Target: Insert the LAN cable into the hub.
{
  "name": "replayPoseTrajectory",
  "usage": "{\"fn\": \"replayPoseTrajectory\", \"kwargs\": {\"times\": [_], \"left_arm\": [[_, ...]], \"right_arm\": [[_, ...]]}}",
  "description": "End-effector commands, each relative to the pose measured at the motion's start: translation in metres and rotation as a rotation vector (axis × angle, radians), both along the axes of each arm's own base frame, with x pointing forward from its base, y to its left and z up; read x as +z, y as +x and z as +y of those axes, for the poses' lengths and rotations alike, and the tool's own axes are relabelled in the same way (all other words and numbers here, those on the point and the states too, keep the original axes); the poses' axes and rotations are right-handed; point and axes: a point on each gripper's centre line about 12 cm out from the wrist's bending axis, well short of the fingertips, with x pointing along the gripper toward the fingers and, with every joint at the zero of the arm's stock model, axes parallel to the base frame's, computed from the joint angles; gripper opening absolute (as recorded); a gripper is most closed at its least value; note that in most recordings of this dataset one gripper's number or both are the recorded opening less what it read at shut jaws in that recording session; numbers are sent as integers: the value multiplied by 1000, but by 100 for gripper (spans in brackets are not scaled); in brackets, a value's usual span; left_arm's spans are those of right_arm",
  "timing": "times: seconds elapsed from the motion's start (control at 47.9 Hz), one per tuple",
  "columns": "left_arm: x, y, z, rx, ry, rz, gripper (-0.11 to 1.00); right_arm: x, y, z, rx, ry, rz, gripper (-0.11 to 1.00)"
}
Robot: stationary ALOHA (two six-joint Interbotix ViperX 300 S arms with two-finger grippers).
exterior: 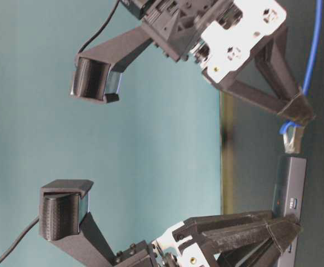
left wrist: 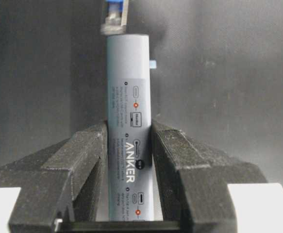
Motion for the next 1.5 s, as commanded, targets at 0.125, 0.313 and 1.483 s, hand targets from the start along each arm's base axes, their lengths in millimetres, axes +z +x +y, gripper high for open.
{"fn": "replayPoseTrajectory", "kwargs": {"times": [0.125, 0.313, 1.483], "left_arm": [[8, 5, 1, 0, 2, -28, 29], [8, 5, 3, 5, 2, -26, 29], [9, 20, 7, -31, 55, -11, 29]], "right_arm": [[7, 5, 2, 2, 6, -26, 13], [7, 5, 4, 6, 6, -24, 13], [10, 17, 10, 32, -11, -29, 13]]}}
